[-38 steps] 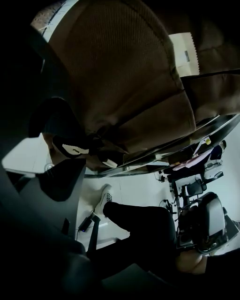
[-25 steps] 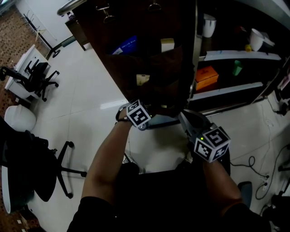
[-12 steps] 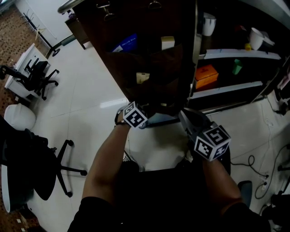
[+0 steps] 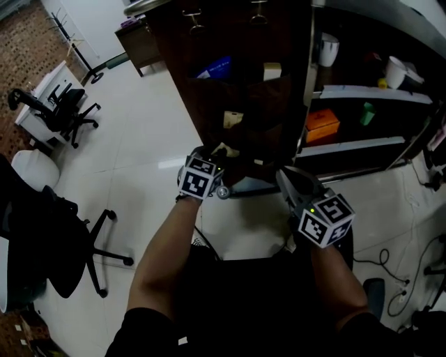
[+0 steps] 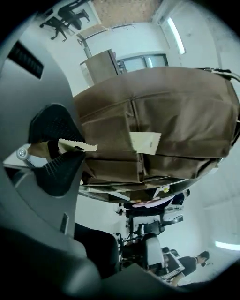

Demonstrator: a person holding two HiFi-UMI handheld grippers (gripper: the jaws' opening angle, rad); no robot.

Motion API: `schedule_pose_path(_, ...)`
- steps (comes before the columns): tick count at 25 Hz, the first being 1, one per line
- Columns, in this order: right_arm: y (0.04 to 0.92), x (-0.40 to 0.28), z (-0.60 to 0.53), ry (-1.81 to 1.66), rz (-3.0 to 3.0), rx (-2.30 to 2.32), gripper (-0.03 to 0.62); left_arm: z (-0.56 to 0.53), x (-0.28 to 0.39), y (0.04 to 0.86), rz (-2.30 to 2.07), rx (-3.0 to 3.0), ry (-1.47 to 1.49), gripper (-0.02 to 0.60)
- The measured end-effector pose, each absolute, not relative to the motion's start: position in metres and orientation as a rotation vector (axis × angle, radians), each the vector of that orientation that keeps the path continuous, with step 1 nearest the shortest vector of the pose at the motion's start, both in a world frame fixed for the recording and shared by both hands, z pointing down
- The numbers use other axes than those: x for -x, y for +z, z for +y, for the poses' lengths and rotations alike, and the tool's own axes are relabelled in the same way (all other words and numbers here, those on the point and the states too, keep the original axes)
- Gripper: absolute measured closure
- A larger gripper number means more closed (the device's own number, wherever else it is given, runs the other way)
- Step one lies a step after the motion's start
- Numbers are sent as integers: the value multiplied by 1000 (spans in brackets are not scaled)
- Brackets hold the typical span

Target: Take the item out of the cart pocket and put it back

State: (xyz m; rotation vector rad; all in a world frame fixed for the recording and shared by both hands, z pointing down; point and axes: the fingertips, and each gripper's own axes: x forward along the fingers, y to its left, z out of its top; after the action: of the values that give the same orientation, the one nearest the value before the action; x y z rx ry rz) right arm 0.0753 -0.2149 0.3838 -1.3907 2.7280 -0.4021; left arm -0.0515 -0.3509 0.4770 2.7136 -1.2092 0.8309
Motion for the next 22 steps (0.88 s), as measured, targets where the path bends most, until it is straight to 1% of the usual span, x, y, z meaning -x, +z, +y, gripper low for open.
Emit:
schedule_pose_path(5,363,-64,-202,-348,2735,1353,582,-326,57,422,-1261,-2719,629,534)
schedule_pose_path(14,327,-59,-182,-288,2715,1289,582,-251,63,324,-1342,-2790,458,534)
schedule_pose_path(18,315,-58,-169,-278,2716,1273,582,-205,71,303,-1382,-2770,361,534)
schedule_pose_path(22,315,-57,-160,-282,2729,1268,582,-171,81,305,-1417,-2739,293,534)
